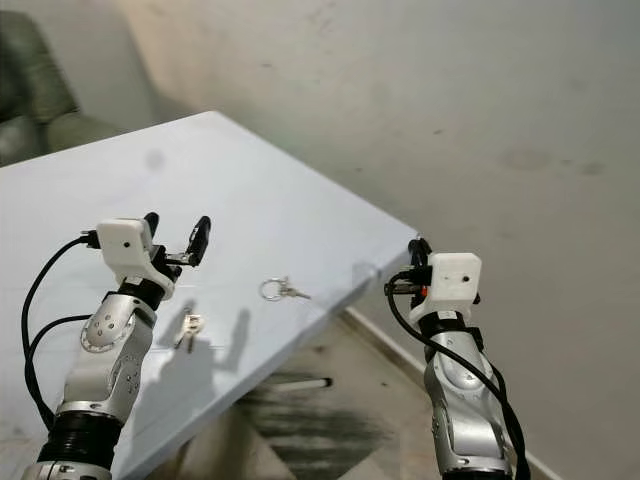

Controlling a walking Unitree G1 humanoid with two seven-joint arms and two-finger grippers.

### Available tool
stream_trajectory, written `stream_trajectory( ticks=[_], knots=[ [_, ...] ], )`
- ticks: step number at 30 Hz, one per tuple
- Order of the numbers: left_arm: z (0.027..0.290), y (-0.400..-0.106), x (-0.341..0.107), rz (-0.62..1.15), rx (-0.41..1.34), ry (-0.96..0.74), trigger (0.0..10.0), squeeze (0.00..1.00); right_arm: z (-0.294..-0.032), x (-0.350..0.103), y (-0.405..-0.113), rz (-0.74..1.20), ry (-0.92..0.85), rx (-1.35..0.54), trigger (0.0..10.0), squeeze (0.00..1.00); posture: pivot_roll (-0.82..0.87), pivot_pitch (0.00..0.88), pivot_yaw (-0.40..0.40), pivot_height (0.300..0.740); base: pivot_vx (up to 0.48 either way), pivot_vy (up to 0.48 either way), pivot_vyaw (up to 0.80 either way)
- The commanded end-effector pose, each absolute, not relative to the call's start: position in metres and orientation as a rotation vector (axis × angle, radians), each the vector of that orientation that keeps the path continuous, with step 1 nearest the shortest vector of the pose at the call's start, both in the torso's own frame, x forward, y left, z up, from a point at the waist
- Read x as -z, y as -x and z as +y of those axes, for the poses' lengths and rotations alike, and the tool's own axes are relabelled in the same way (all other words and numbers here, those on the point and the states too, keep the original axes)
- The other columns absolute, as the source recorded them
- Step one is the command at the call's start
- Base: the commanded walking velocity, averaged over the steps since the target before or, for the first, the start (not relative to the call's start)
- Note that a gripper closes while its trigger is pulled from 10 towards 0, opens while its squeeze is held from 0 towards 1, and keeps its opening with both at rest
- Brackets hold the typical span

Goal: Hang keys on a hook

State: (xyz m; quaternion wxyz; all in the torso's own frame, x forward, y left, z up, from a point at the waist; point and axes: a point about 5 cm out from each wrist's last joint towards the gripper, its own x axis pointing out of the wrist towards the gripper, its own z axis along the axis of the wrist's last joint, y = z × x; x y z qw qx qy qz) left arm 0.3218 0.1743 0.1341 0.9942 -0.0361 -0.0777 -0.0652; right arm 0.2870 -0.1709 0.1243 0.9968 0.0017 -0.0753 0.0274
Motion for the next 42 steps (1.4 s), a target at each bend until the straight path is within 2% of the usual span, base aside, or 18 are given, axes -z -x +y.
stream_trajectory(
  ticks=[1,42],
  knots=[
    [0.175,-0.322,-0.136,-0.158,0.126,0.074,10.0,0.0,-0.169,-0.128,-0.288,-0.162,-0.001,-0.06,10.0,0.0,-0.02,0.0,0.004,0.74,0.0,0.0,-0.73],
    [0.165,-0.322,-0.136,-0.16,0.205,0.039,10.0,0.0,-0.173,-0.128,-0.289,-0.165,0.013,-0.021,10.0,0.0,-0.03,0.0,0.012,0.74,0.0,0.0,-0.69]
  ],
)
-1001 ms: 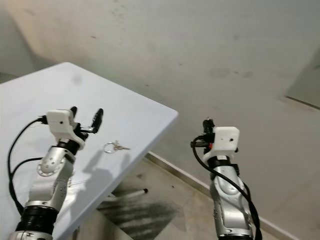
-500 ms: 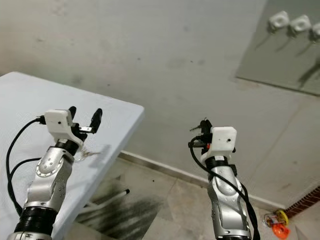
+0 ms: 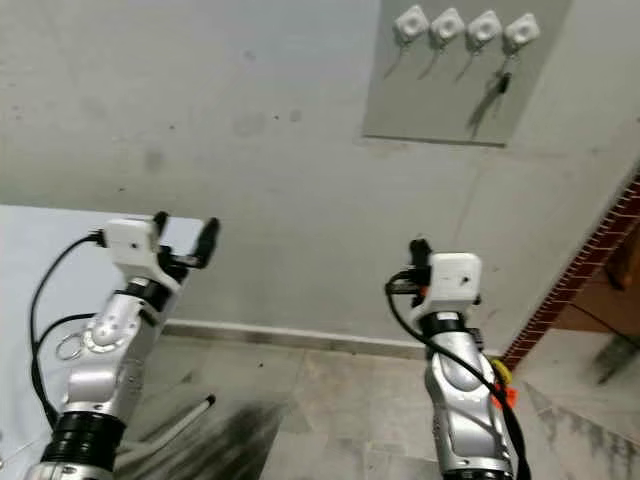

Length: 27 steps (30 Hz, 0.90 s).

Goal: Hang keys on a hook

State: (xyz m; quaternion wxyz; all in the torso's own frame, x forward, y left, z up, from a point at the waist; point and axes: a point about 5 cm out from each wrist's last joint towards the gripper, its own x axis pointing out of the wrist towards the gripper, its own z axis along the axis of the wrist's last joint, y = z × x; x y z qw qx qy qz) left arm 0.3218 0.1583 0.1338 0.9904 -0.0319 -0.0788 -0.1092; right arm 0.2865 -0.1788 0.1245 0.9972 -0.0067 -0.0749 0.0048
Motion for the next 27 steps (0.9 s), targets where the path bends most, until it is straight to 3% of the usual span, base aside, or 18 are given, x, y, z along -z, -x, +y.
stream_trajectory(
  ticks=[1,8,27],
  knots=[
    [0.1642,-0.3227,-0.1356,-0.158,0.211,0.034,10.0,0.0,-0.1728,-0.1279,-0.2889,-0.164,0.013,-0.021,10.0,0.0,-0.03,0.0,0.012,0.74,0.0,0.0,0.0],
    [0.1639,-0.3227,-0.1344,-0.152,0.223,0.041,10.0,0.0,-0.1722,-0.1276,-0.2879,-0.167,0.013,-0.025,10.0,0.0,-0.04,0.0,0.014,0.74,0.0,0.0,0.0],
    [0.1625,-0.3213,-0.1324,-0.141,0.225,0.047,10.0,0.0,-0.1714,-0.127,-0.2845,-0.168,0.013,-0.033,10.0,0.0,-0.04,0.0,0.012,0.74,0.0,-0.409,0.0]
  ],
)
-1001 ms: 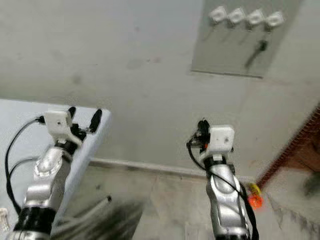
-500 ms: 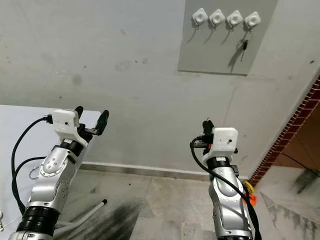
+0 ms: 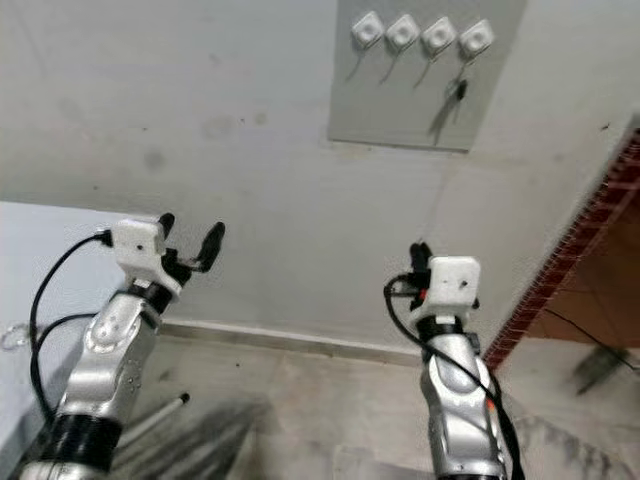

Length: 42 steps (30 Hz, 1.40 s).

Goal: Hang keys on a hook

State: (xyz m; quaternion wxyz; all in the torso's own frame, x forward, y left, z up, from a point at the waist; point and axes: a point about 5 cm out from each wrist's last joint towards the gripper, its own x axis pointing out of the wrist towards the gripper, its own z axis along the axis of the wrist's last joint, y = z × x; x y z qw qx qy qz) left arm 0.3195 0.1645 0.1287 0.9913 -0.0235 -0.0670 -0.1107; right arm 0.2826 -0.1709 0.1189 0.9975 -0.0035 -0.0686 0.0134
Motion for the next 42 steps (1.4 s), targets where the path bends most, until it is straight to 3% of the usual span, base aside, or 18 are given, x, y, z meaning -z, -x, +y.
stream_trajectory(
  ticks=[1,24,42],
  knots=[
    [0.1625,-0.3213,-0.1324,-0.141,0.224,0.048,10.0,0.0,-0.1714,-0.127,-0.2844,-0.168,0.014,-0.033,10.0,0.0,-0.04,0.0,0.012,0.74,0.0,-0.431,0.0],
    [0.1659,-0.3269,-0.1256,-0.051,0.152,0.141,10.0,0.0,-0.17,-0.1247,-0.282,-0.153,0.001,-0.026,10.0,0.0,-0.05,0.0,0.017,0.74,0.0,-0.016,0.0],
    [0.1656,-0.3261,-0.1266,-0.056,0.161,0.092,10.0,0.0,-0.1713,-0.1249,-0.283,-0.152,0.004,-0.022,10.0,0.0,-0.04,0.0,0.014,0.74,0.0,0.0,0.0]
  ],
)
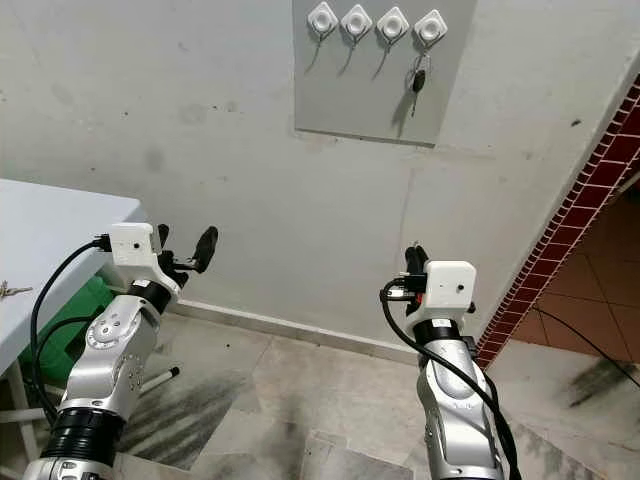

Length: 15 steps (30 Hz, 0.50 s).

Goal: Hang keys on a hook

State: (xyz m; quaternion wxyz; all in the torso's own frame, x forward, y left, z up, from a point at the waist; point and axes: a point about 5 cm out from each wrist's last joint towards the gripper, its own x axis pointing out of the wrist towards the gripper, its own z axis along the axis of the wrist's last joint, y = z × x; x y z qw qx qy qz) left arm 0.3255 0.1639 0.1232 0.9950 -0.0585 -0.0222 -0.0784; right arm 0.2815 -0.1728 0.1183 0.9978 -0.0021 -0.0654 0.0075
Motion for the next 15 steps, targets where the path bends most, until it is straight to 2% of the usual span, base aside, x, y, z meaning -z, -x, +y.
stream_trajectory(
  ticks=[1,13,15],
  knots=[
    [0.1654,-0.3263,-0.1267,-0.056,0.162,0.093,10.0,0.0,-0.1713,-0.125,-0.2832,-0.153,0.005,-0.023,10.0,0.0,-0.04,0.0,0.013,0.74,0.0,0.0,0.0],
    [0.168,-0.3283,-0.1279,-0.049,0.16,0.082,10.0,0.0,-0.1717,-0.1246,-0.2822,-0.15,-0.008,-0.013,10.0,0.0,-0.05,0.0,0.021,0.74,0.0,0.0,0.0],
    [0.1676,-0.3283,-0.1277,-0.047,0.16,0.081,10.0,0.0,-0.1721,-0.1247,-0.2816,-0.151,-0.007,-0.011,10.0,0.0,-0.05,0.0,0.02,0.74,0.253,0.0,0.0]
  ],
)
